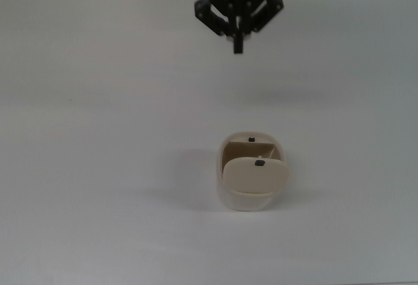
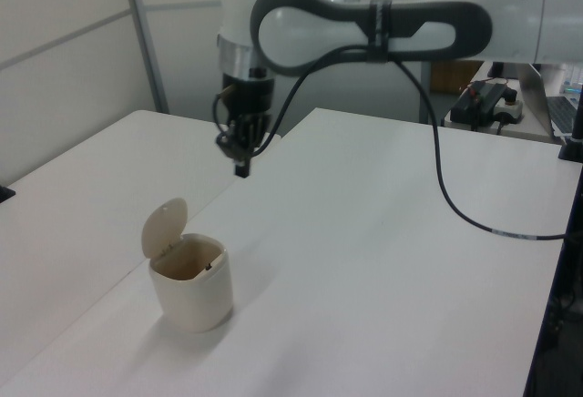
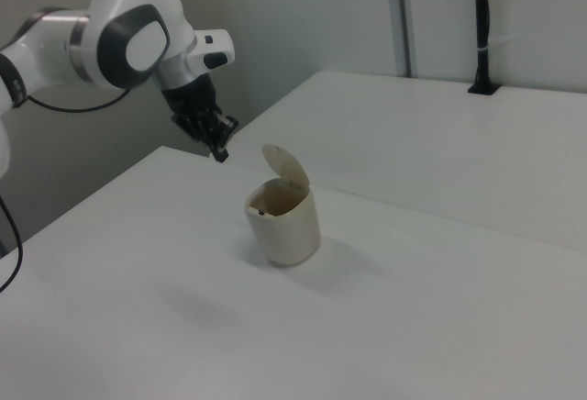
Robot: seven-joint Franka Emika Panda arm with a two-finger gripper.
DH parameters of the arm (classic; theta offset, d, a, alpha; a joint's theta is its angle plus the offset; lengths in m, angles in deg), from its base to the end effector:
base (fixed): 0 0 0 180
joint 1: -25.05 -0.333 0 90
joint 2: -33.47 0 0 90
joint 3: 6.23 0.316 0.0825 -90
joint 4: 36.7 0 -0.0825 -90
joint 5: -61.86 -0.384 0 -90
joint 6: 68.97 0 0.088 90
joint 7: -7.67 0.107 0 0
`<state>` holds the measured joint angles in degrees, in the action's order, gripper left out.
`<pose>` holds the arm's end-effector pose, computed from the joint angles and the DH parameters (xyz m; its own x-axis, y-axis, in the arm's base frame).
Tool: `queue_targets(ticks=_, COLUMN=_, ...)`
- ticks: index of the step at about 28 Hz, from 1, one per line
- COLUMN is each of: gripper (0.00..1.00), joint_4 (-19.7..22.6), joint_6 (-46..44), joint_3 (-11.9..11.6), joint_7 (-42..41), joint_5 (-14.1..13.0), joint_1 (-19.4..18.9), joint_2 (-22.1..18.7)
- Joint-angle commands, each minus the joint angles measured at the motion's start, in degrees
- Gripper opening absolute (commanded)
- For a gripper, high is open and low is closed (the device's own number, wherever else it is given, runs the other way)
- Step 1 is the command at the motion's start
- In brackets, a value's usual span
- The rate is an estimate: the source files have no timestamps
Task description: Open the trash can
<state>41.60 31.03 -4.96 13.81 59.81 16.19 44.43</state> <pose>0.6202 0.1126 0.6264 0.9817 0.0594 0.1809 0.0712 -0.9957 -0.0597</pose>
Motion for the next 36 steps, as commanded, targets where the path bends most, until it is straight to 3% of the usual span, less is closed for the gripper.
queue_targets(ticks=1, gripper=0.0, joint_4=1.85, joint_6=-10.41, joint_3=-0.65, joint_7=-5.77, joint_5=0.37, joint_1=2.69, joint_2=-4.97)
queue_targets(ticks=10, gripper=0.0, joint_4=2.99, joint_6=-14.74, joint_3=-4.16, joint_7=-5.61, joint_5=0.9, joint_1=4.11, joint_2=-7.53)
queue_targets(ticks=11, gripper=0.05, joint_4=3.17, joint_6=-14.74, joint_3=-4.43, joint_7=-5.61, joint_5=1.16, joint_1=4.11, joint_2=-7.53)
queue_targets(ticks=13, gripper=0.36, joint_4=3.26, joint_6=-14.66, joint_3=-4.43, joint_7=-5.61, joint_5=2.39, joint_1=4.19, joint_2=-7.35)
queue_targets(ticks=14, gripper=0.56, joint_4=3.26, joint_6=-14.66, joint_3=-4.43, joint_7=-5.61, joint_5=2.74, joint_1=4.11, joint_2=-7.18)
queue_targets(ticks=15, gripper=0.85, joint_4=3.34, joint_6=-14.66, joint_3=-4.43, joint_7=-5.26, joint_5=3.18, joint_1=4.11, joint_2=-7.0)
queue_targets(ticks=16, gripper=1.0, joint_4=3.43, joint_6=-14.74, joint_3=-4.43, joint_7=-5.17, joint_5=3.54, joint_1=4.11, joint_2=-6.83)
queue_targets(ticks=19, gripper=1.0, joint_4=4.22, joint_6=-14.74, joint_3=-4.17, joint_7=-5.17, joint_5=5.21, joint_1=3.84, joint_2=-6.65)
queue_targets(ticks=36, gripper=1.0, joint_4=4.14, joint_6=-14.48, joint_3=-4.25, joint_7=-5.17, joint_5=5.21, joint_1=3.93, joint_2=-6.65)
